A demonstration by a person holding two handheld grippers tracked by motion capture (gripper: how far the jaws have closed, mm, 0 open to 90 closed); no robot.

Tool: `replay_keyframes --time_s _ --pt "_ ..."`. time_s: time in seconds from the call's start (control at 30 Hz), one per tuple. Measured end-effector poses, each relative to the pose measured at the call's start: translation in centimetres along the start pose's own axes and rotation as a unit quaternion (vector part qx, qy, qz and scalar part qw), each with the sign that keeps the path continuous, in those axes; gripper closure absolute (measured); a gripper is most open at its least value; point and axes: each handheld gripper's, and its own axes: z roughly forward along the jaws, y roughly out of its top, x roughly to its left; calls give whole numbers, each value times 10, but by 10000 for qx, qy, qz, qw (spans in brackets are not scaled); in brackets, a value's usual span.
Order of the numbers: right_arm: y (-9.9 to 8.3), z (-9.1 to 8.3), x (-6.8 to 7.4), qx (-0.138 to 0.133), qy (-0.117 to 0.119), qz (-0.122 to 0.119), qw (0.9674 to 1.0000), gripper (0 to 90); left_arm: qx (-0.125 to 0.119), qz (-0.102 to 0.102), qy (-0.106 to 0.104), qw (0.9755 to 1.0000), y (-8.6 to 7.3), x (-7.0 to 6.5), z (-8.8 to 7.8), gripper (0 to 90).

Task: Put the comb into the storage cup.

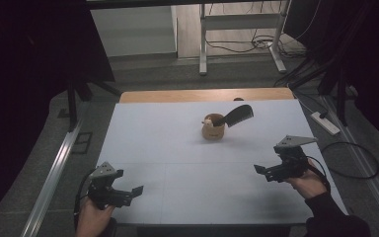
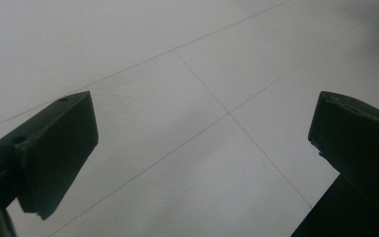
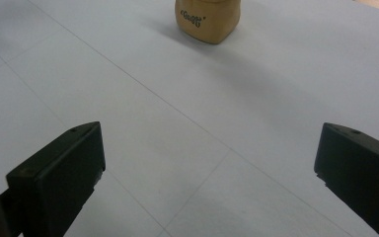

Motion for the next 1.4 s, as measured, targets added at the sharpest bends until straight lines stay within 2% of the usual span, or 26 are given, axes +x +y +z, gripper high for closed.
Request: replay_keyframes --time_s 0.73,1.4 --pt "-23 -20 -6 19 -228 136 9996 0 -7 -23 -19 10000 0 1 0 0" --pt "-45 -39 -8 143 -619 289 9976 0 -65 -16 -27 10000 -1 1 -1 0"
